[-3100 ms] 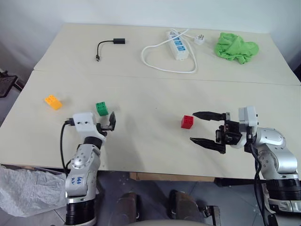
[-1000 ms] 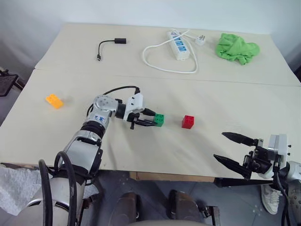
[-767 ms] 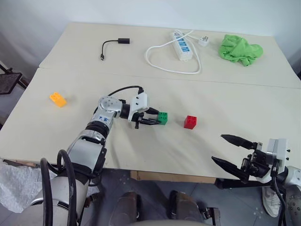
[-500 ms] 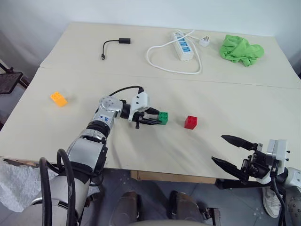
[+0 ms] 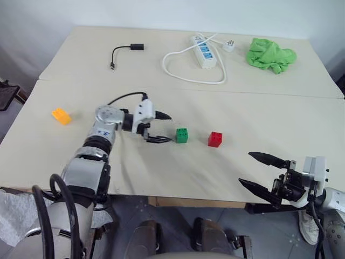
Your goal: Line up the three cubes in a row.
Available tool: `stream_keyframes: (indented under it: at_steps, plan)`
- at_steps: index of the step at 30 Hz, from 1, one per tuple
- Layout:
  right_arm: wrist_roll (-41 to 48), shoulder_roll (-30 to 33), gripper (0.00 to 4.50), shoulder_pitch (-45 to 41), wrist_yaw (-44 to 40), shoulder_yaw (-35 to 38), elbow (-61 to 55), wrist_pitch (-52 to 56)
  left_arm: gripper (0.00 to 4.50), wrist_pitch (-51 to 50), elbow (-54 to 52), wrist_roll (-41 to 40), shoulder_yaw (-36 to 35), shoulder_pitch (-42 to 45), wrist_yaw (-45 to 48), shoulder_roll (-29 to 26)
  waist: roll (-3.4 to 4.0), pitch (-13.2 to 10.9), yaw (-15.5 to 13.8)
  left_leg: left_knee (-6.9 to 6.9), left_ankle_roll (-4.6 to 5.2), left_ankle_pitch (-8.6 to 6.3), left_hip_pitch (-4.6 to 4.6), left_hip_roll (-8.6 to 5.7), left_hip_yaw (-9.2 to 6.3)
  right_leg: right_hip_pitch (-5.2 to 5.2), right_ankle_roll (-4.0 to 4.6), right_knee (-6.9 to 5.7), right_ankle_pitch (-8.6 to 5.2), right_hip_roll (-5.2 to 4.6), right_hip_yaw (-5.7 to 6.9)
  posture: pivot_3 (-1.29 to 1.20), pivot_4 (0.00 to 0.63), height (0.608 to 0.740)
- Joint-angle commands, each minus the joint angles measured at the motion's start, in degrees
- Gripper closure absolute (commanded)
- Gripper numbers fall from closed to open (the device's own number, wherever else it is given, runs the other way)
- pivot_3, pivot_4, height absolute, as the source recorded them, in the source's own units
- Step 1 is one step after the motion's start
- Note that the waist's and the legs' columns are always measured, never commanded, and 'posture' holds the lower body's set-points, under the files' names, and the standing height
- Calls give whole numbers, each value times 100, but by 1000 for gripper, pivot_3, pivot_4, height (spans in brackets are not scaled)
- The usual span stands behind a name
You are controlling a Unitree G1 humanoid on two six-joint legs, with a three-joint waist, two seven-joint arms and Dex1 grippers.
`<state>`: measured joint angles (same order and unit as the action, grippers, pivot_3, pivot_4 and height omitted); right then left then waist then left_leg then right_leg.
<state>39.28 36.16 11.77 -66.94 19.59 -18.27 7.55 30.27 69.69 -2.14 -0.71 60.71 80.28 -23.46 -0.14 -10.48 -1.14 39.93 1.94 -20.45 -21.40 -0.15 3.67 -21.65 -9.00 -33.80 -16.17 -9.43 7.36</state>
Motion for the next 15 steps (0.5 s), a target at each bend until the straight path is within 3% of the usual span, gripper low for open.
stream_keyframes:
  at_steps: [1,3,8,11,15]
  plan:
    - [37,25,0,-228,-153,-145,157,-31,250,45,-916,-590,-351,-535,530,-454,1,0,36,-1,0,0,2,0,-1,0,0,-2,0,0,0,0,150,740]
    - [45,2,0,-494,-226,-319,286,0,117,-349,-1988,-984,-621,-1246,432,-788,1,0,47,-3,-1,0,5,2,-8,-1,1,-3,-1,0,-1,0,150,740]
    - [100,-77,0,-1230,-246,-682,578,219,117,-1553,-4737,-1757,-1642,-3304,-1084,-1156,7,-5,131,0,1,-4,11,31,-30,0,1,-8,-1,-2,-12,0,150,740]
    - [30,-243,0,-1751,-322,-982,705,161,117,-1954,-5934,-2019,-2834,-4903,-2560,-872,9,-5,128,1,0,-6,15,30,-40,6,1,-8,0,-8,-15,0,150,740]
    - [-33,-398,0,-2094,-380,-1194,756,76,117,-2166,-6783,-2158,-3666,-6259,-3803,-330,11,-6,97,-2,-5,-15,18,31,-44,8,3,-5,-1,-9,-11,0,150,740]
